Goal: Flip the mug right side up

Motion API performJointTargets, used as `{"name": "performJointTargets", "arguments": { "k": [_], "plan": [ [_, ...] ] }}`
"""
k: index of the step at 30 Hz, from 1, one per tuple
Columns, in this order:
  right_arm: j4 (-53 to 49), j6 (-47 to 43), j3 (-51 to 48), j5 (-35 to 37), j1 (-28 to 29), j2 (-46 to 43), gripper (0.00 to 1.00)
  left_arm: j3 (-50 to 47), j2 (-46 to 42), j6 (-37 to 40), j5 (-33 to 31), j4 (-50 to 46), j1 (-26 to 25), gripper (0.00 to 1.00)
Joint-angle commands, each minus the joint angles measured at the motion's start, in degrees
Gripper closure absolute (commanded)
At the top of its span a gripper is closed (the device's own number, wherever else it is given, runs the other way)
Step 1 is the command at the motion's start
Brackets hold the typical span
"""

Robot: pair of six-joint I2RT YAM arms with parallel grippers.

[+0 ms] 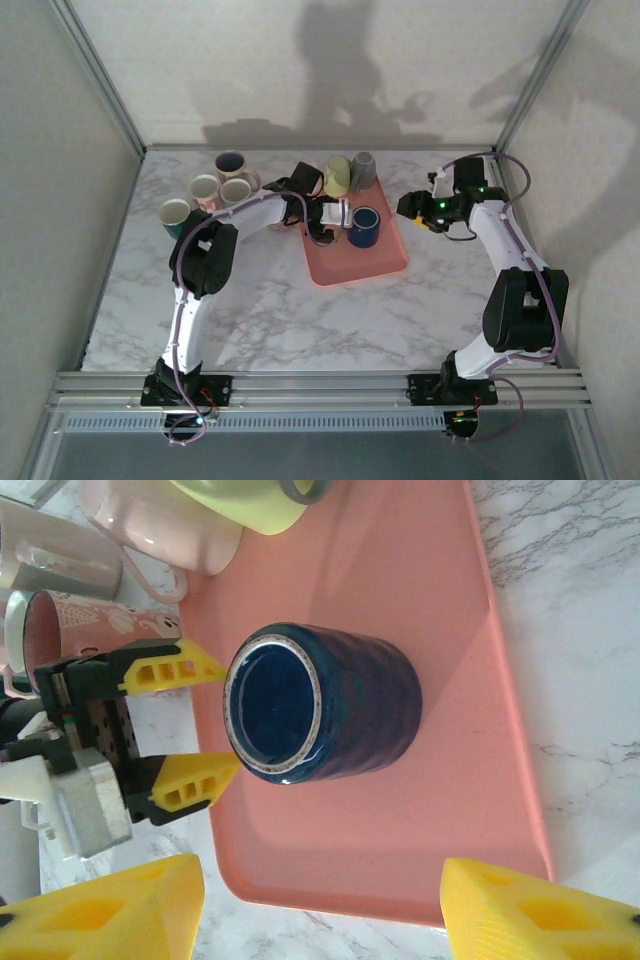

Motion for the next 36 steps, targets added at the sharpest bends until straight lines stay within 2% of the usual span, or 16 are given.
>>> {"name": "performJointTargets", "arguments": {
  "k": [1, 14, 19, 27, 31, 36],
  "plan": [
    [0.5, -0.4, -0.2, -1.9, -0.2, -0.7, 0.36, 2.0, 1.2, 1.2, -0.5, -0.6, -0.1, 0.37],
    [0.2, -0.5, -0.4, -2.3, -0.2, -0.3, 0.37, 7.7, 6.1, 0.1, -0.1, -0.6, -0.6, 0.34],
    [-0.4, -1.0, -0.4, -2.2, -0.3, -0.7, 0.38, 9.0, 7.2, 1.4, 1.0, -1.4, -1.1, 0.45],
    [-0.5, -1.1, -1.1, -2.5, -0.7, -1.6, 0.38, 9.1, 7.1, 3.5, 1.2, -3.9, -2.0, 0.58],
    [-0.6, -1.0, -1.6, -2.2, -0.8, -2.2, 0.38, 9.2, 6.9, 1.9, 1.5, -4.8, -2.2, 0.69],
    [-0.5, -0.7, -2.5, -1.9, -0.8, -2.8, 0.39, 10.2, 6.6, -3.2, 1.0, -5.9, -2.3, 0.74]
  ]
}}
